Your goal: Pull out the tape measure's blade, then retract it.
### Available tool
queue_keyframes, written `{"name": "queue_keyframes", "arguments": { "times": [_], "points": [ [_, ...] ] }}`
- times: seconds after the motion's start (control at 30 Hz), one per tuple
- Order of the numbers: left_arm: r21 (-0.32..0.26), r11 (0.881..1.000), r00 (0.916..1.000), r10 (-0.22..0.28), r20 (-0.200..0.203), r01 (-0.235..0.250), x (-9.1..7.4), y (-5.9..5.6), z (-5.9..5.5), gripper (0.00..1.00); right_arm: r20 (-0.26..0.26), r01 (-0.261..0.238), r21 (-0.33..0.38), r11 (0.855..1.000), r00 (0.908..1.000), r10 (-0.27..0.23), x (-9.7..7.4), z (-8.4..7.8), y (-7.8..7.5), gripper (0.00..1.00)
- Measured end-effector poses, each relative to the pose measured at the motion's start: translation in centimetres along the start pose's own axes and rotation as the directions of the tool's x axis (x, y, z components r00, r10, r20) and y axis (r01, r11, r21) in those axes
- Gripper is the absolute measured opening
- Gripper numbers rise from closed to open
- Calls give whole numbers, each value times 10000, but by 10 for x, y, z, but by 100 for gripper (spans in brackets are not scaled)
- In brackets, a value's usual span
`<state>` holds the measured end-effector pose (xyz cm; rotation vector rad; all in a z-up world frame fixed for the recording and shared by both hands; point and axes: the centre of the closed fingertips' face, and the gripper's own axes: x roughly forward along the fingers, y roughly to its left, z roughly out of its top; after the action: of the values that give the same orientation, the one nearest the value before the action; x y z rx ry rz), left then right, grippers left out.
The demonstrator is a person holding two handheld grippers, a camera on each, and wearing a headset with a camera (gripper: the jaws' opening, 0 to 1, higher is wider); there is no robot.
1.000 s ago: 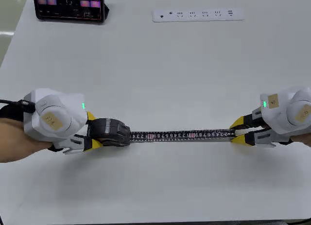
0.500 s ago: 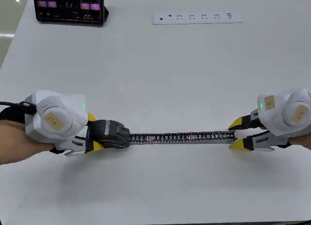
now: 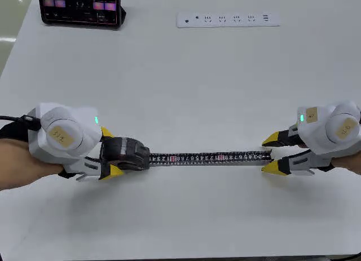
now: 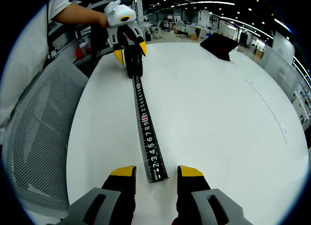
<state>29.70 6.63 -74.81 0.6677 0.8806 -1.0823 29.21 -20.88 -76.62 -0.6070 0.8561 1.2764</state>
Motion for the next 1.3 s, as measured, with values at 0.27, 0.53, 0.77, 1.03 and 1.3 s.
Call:
{"name": "queue_keyframes", "arguments": {
  "times": [0.27,0.53,0.77,1.03,1.3],
  "points": [
    [-566,9979,9984,342,458,-316,-8,-2,5,50,404,392,691,9968,9983,-421,-3,9,2,41],
    [-1075,9924,9939,686,865,-592,-13,-3,10,52,678,657,1064,9921,9950,-732,-3,17,7,47],
    [-1337,9879,9892,937,1127,-783,-18,-5,15,53,968,940,1289,9872,9895,-1068,-8,23,9,48],
    [-2004,9722,9718,1574,1757,-1212,-28,-5,20,55,1535,1665,1529,9741,9697,-1898,-17,32,12,54],
    [-2561,9570,9531,1971,2296,-1362,-37,-9,24,57,1749,2055,1905,9599,9551,-2391,-22,34,17,60]
  ]
}}
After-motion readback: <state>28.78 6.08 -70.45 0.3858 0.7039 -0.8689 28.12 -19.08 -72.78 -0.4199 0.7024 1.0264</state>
